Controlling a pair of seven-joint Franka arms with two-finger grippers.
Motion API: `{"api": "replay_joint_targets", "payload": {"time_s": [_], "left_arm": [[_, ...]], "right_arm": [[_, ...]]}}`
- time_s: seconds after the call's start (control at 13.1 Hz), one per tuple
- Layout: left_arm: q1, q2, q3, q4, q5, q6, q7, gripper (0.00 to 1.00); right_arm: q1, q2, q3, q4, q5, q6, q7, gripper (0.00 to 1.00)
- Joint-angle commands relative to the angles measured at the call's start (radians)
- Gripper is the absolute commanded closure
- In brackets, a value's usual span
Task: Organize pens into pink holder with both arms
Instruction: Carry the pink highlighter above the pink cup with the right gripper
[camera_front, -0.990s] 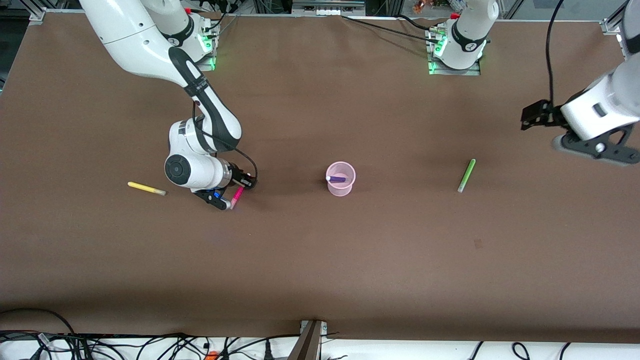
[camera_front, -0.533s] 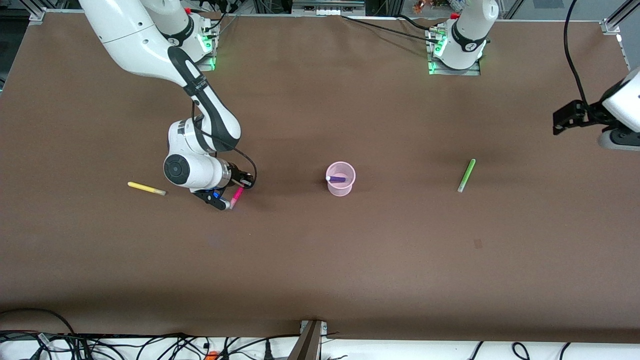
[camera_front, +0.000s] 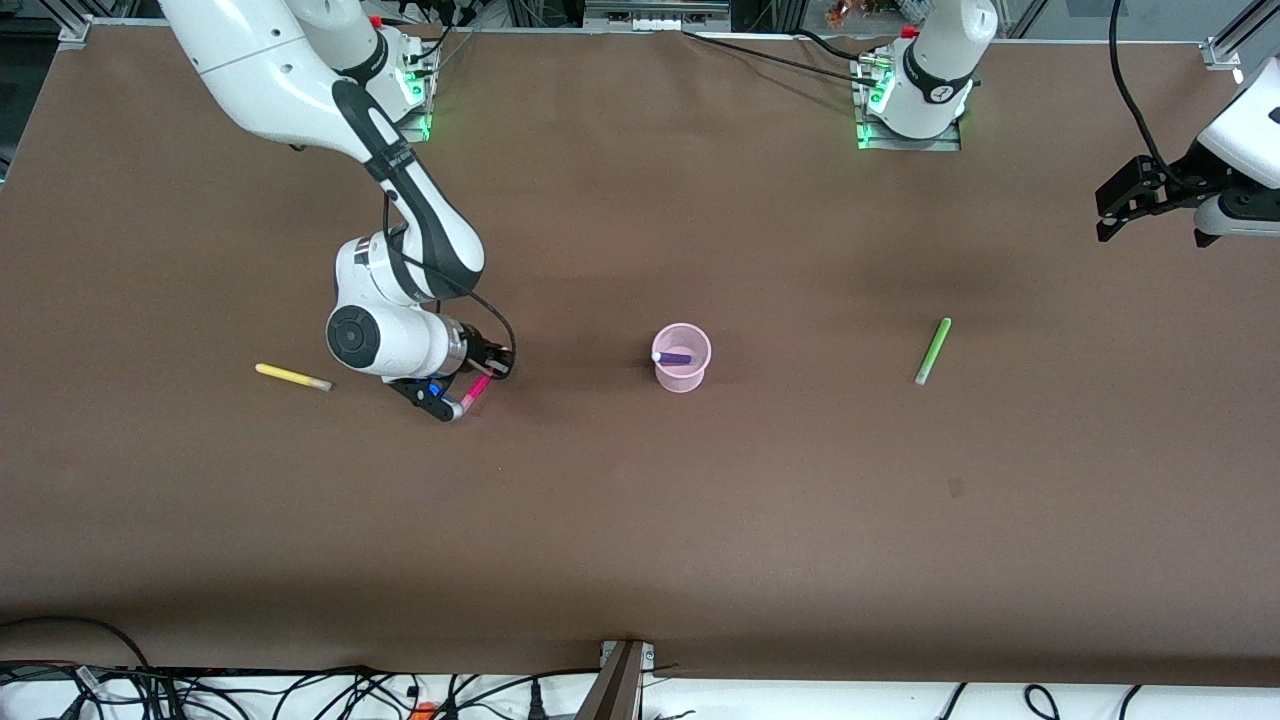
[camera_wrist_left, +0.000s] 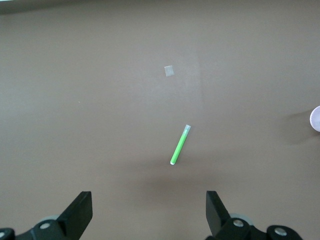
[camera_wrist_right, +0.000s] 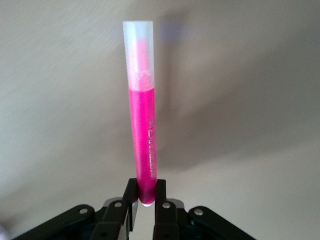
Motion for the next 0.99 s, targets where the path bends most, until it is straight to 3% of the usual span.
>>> {"api": "replay_joint_targets", "payload": {"time_s": [0.0,0.15,0.46,0.61,0.91], "left_arm": [[-0.019,0.018,0.021,0.018,-0.015,0.017,-0.012,0.0],[-0.035,0.058,0.021,0.076,-0.009,-0.028,-0.024,0.0],[-0.073,0.067,0.042,0.078,-0.007,-0.033,-0.044,0.0],[-0.071,0.07,0.049,0.074,-0.006,-0.03,-0.044,0.0],[-0.058,0.09,0.047,0.081,-0.007,-0.036,-0.044,0.0]], "right_arm": [[0.0,-0.016,0.045,0.14,0.112,-0.189,0.13,1.0],[0.0,-0.017,0.085,0.209,0.218,-0.224,0.23,1.0],[0.004,-0.02,0.214,0.334,0.334,-0.196,0.475,1.0],[0.044,-0.017,0.245,0.352,0.385,-0.076,0.578,1.0],[0.144,0.047,0.249,0.352,0.564,0.171,0.585,1.0]]}}
